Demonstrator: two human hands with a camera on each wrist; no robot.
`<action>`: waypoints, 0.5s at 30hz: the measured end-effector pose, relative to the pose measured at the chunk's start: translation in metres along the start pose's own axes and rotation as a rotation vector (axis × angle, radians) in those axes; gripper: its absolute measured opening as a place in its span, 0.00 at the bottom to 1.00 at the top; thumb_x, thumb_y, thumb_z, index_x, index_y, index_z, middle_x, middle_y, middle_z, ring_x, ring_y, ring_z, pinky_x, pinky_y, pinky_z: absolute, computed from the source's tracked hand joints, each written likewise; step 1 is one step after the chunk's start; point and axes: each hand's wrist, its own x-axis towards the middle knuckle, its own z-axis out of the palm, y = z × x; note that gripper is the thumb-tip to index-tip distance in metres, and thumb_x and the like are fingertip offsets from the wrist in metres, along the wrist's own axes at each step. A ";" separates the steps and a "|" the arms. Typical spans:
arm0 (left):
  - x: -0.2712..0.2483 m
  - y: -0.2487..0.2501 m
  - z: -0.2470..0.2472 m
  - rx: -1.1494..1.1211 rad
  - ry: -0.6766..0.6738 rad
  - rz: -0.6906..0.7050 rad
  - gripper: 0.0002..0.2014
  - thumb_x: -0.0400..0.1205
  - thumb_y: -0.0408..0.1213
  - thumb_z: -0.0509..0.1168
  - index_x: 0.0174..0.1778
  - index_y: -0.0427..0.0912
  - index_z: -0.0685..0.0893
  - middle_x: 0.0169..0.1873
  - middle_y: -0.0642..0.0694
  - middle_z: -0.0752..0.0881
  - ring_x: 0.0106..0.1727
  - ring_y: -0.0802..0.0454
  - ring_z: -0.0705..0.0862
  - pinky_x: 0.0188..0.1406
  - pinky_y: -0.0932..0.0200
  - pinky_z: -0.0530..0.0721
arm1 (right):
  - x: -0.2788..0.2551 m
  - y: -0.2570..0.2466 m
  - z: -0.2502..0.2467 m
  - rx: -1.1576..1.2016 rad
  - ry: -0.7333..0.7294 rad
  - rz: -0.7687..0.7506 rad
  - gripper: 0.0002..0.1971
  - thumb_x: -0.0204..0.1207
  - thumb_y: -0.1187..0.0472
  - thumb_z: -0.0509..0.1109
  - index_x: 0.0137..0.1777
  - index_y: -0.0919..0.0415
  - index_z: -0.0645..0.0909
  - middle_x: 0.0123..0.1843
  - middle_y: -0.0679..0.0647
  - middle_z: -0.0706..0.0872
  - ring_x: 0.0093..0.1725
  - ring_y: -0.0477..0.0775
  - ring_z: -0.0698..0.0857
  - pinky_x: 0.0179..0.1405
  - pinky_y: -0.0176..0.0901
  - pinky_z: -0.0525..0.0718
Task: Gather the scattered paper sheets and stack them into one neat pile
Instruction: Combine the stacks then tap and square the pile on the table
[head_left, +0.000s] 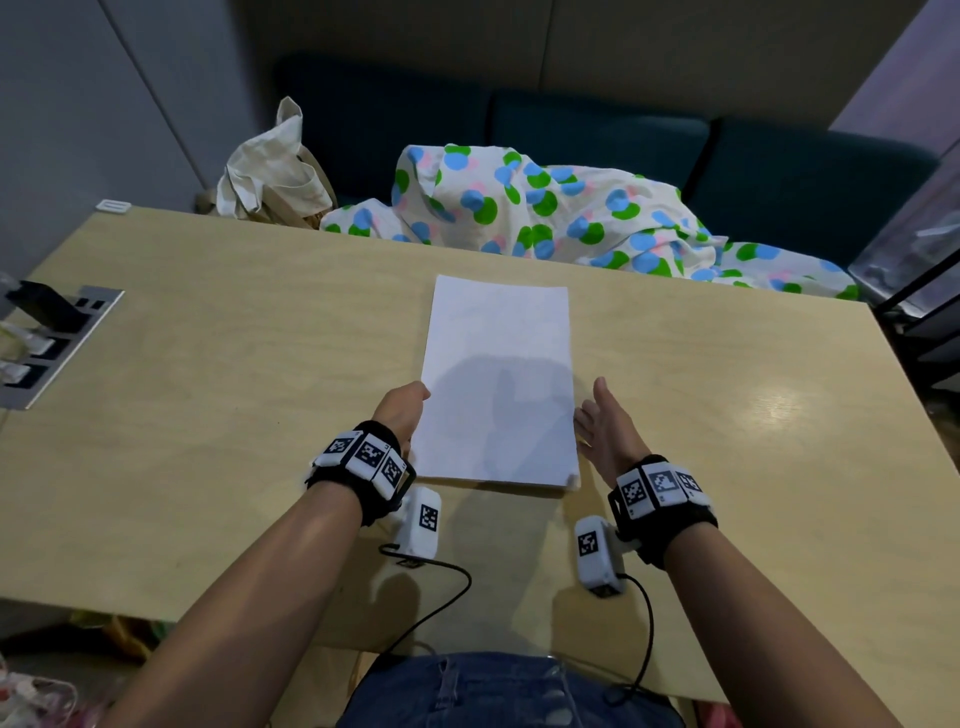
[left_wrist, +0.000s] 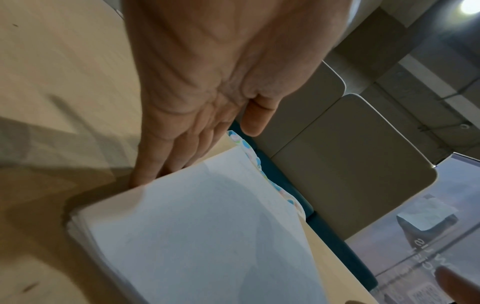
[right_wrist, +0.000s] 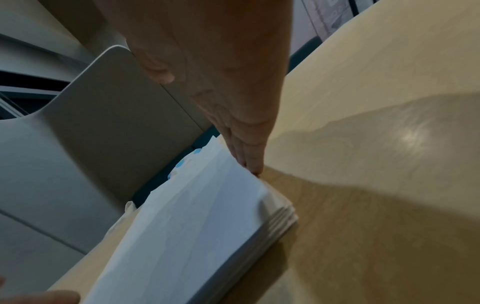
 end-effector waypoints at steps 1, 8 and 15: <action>0.002 -0.001 0.000 -0.013 -0.005 -0.010 0.14 0.72 0.46 0.54 0.47 0.41 0.70 0.28 0.46 0.68 0.25 0.48 0.64 0.30 0.57 0.64 | 0.000 -0.001 0.000 0.007 0.005 0.000 0.36 0.83 0.38 0.39 0.84 0.62 0.48 0.85 0.56 0.57 0.84 0.55 0.59 0.82 0.53 0.55; -0.009 -0.005 -0.004 -0.074 -0.037 -0.002 0.08 0.81 0.40 0.51 0.38 0.43 0.70 0.32 0.47 0.72 0.29 0.49 0.70 0.31 0.57 0.66 | -0.005 0.009 -0.008 0.021 -0.015 0.020 0.37 0.83 0.36 0.38 0.84 0.59 0.44 0.85 0.54 0.54 0.84 0.52 0.56 0.82 0.53 0.53; 0.002 -0.012 -0.009 -0.007 -0.065 0.009 0.12 0.76 0.46 0.52 0.42 0.42 0.74 0.45 0.42 0.77 0.44 0.45 0.74 0.39 0.53 0.70 | -0.021 0.006 0.007 -0.050 -0.029 -0.007 0.33 0.85 0.42 0.35 0.84 0.61 0.50 0.84 0.56 0.58 0.84 0.54 0.58 0.79 0.50 0.58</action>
